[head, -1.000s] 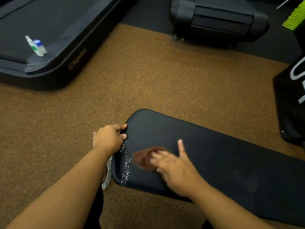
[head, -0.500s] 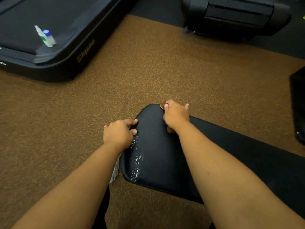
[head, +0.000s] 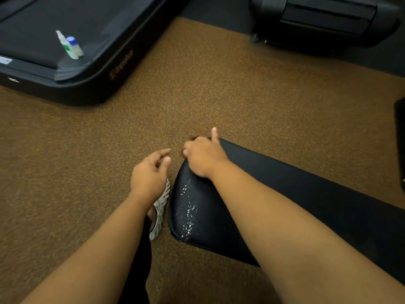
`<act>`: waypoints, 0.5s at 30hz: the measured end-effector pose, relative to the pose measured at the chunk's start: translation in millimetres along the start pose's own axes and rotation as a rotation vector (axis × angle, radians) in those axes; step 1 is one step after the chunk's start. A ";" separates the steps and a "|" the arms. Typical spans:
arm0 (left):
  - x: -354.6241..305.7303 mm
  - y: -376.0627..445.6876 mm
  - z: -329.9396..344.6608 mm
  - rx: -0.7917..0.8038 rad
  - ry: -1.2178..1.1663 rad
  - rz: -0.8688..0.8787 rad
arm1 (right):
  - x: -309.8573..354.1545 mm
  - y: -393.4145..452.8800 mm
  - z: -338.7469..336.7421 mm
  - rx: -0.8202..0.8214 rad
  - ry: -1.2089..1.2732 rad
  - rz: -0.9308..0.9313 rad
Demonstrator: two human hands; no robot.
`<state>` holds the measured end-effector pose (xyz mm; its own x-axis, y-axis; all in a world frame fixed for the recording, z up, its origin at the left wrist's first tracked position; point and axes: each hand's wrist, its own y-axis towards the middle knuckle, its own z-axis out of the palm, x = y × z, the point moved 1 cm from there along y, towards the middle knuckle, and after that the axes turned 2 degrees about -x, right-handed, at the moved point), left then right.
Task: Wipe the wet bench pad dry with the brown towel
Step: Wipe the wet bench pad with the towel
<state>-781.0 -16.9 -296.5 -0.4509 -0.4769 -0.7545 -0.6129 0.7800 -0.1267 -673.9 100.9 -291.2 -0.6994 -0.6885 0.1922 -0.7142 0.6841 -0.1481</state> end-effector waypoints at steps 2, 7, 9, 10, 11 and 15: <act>0.3 0.6 -1.9 -0.023 -0.015 0.010 | 6.4 -8.6 3.7 0.085 -0.002 -0.188; 11.4 -3.9 -1.2 -0.017 -0.111 0.027 | 8.9 2.2 -6.1 0.148 -0.034 -0.068; 16.5 -5.9 -1.8 -0.049 -0.130 0.025 | 29.7 0.9 -4.7 0.163 -0.134 -0.050; 17.6 -7.2 -1.7 -0.060 -0.143 0.018 | 42.6 -5.1 0.4 0.188 -0.189 -0.126; 17.5 -8.5 -1.4 -0.064 -0.155 0.010 | 54.2 -14.1 7.5 0.223 -0.226 -0.243; 15.9 -9.9 -2.2 -0.046 -0.185 0.000 | 53.2 -44.7 14.4 0.231 -0.110 -0.507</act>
<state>-783.5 -33.1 -305.9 -0.3267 -0.3904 -0.8607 -0.6436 0.7588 -0.0999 -679.6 30.3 -288.3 -0.2570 -0.9467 0.1943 -0.9409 0.1992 -0.2740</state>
